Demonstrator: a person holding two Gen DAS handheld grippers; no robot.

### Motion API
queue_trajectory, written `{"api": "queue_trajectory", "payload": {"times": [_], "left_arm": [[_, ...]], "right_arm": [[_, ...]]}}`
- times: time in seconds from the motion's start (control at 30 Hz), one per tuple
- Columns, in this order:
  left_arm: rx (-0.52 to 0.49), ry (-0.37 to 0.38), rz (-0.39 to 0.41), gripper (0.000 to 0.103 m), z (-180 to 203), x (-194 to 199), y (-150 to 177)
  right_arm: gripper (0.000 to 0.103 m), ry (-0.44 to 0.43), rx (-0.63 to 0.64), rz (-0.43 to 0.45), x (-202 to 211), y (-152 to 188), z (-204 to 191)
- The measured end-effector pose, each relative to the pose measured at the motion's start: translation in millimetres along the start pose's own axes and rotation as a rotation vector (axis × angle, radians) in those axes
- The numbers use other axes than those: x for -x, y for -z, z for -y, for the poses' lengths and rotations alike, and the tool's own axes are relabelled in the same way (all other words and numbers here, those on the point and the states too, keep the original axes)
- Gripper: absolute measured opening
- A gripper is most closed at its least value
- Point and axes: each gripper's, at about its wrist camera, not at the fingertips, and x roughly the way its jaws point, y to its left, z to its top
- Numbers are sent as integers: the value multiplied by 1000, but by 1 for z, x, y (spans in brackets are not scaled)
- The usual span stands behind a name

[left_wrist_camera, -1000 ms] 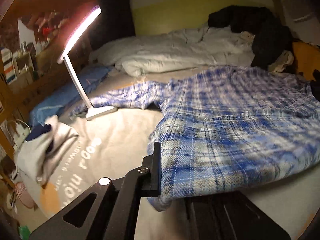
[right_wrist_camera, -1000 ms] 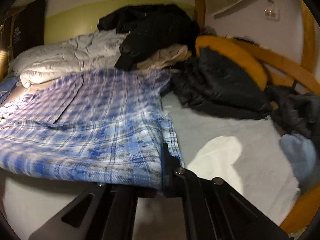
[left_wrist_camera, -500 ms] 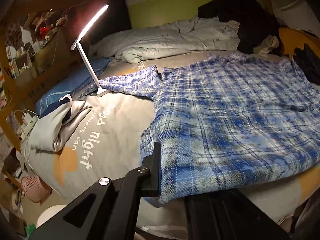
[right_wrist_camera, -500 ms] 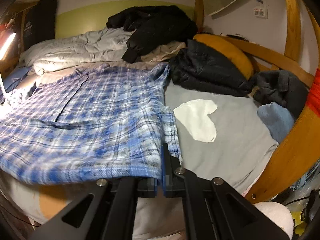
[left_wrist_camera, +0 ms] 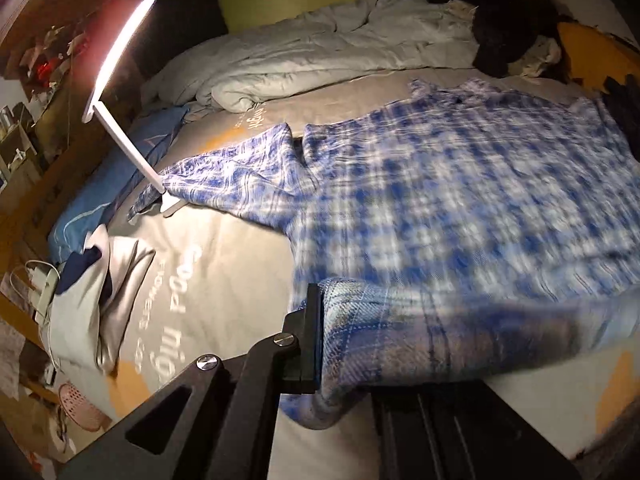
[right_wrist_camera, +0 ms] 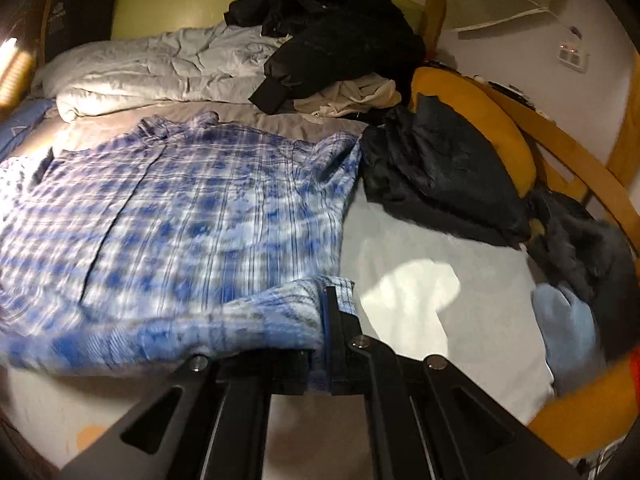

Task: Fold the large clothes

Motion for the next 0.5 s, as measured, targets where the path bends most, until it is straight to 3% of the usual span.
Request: {"api": "queue_trajectory", "payload": {"times": [0.17,0.5], "left_arm": [[-39,-21,-60,6,5,-46,-25],[-58,-45,-121,7,20,-106,-50]], "right_arm": [[2,17,8,-47,-46,-28,-7],[2,-7,-29,-80,-94,-43,-11]]}}
